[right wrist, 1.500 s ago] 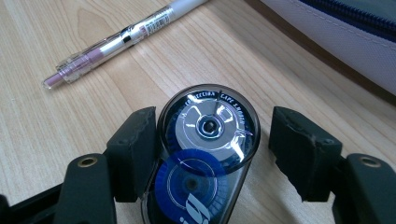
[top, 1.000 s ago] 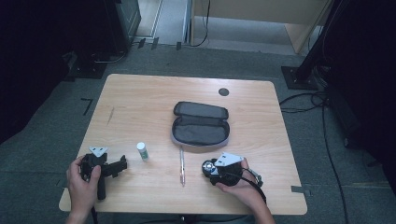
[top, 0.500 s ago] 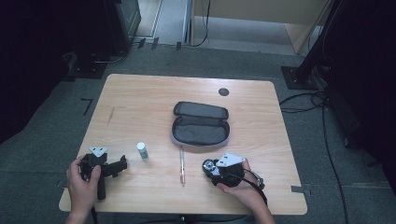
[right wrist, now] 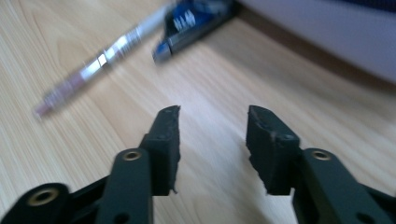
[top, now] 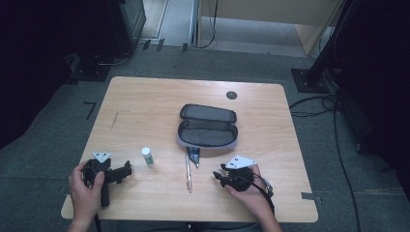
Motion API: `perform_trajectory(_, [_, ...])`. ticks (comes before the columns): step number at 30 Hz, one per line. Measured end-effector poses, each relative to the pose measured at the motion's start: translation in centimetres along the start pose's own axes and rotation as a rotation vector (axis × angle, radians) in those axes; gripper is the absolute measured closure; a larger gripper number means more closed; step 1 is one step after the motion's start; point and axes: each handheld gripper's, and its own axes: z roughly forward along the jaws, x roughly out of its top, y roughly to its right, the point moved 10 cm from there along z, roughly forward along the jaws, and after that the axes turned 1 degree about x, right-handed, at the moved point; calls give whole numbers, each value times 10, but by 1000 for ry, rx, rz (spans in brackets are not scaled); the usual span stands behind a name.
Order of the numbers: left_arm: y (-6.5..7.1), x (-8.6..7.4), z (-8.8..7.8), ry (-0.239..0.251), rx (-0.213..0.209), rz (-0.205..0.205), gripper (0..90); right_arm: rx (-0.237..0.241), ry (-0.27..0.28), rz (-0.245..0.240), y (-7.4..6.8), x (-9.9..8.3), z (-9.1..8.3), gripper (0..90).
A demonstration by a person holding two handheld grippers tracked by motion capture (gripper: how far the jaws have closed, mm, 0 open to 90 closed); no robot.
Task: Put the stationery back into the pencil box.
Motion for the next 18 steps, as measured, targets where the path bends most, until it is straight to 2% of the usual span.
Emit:
perform_trajectory(2, [0,0,0,1,0,0,0,12,44,35,-5,12,2,498])
perform_trajectory(4, [0,0,0,1,0,0,0,-10,56,44,-11,22,5,511])
perform_trajectory(6, [0,0,0,0,-1,-1,0,-27,51,48,-16,28,12,535])
perform_trajectory(10, [0,0,0,3,-3,-5,0,-34,26,98,-23,33,27,561])
perform_trajectory(12, [0,0,0,4,-6,-6,0,-33,16,121,-25,33,34,604])
perform_trajectory(16, [0,0,0,4,-7,-6,0,-28,15,139,-27,35,39,689])
perform_trajectory(18, [0,0,0,3,-5,-6,0,-36,12,131,-28,36,41,709])
